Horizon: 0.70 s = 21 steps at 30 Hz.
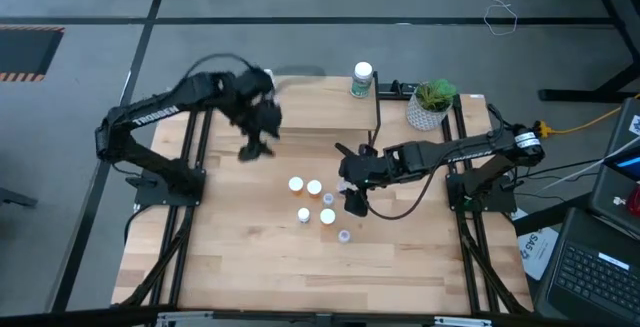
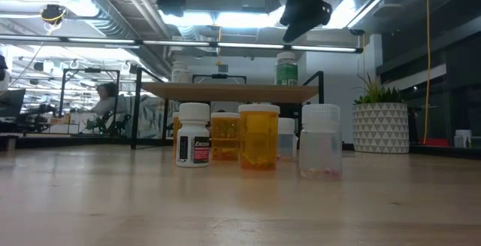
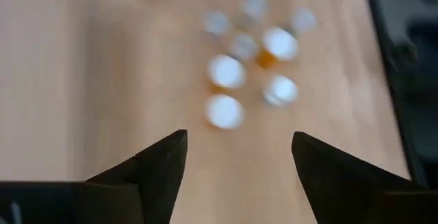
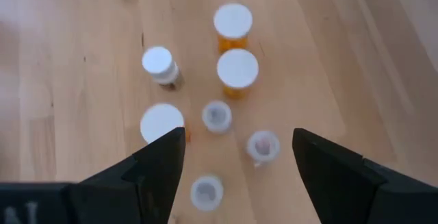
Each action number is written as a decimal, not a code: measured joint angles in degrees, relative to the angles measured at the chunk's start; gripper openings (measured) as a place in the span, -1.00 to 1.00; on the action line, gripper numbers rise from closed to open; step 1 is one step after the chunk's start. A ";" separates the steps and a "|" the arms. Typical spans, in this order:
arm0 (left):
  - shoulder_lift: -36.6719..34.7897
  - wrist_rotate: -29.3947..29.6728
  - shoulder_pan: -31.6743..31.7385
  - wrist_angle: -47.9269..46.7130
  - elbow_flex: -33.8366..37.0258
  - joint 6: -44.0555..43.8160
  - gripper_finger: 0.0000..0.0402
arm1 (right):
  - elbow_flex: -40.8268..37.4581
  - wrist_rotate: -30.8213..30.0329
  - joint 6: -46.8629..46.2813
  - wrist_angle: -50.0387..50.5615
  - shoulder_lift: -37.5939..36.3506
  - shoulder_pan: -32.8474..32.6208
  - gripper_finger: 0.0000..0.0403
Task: Pick and place medicine bottles onto shelf by color
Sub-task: Put the bottom orange medicine bottle on the shelf
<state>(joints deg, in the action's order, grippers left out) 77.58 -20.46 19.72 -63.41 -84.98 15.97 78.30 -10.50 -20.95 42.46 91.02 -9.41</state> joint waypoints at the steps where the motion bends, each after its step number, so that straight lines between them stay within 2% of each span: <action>1: 0.00 -0.04 -1.97 -1.11 0.19 0.25 0.27 | 0.00 -0.02 0.00 -0.17 0.11 -0.18 0.34; 4: 0.00 1.57 -6.81 -4.59 0.53 0.41 0.26 | 0.02 0.02 0.04 -4.10 1.42 -0.24 0.34; 8: 0.00 9.62 -11.74 -12.30 0.60 0.66 0.26 | 0.02 2.61 0.36 -8.53 5.03 -0.20 0.34; 11: -0.25 14.34 -13.98 -15.67 0.64 -3.03 0.26 | 0.00 6.63 2.04 -10.19 8.13 -0.22 0.34; 18: -3.23 15.45 -16.59 -15.65 1.44 -4.55 0.26 | 0.00 12.86 1.70 -9.64 11.47 -0.56 0.34; 21: -5.16 18.73 -16.51 -16.00 2.70 -5.09 0.26 | 0.00 13.44 1.75 -10.20 11.59 -1.34 0.34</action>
<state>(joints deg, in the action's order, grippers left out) 72.42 -1.72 3.21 -79.42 -82.28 10.88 78.30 2.94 -19.20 32.26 102.61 -10.75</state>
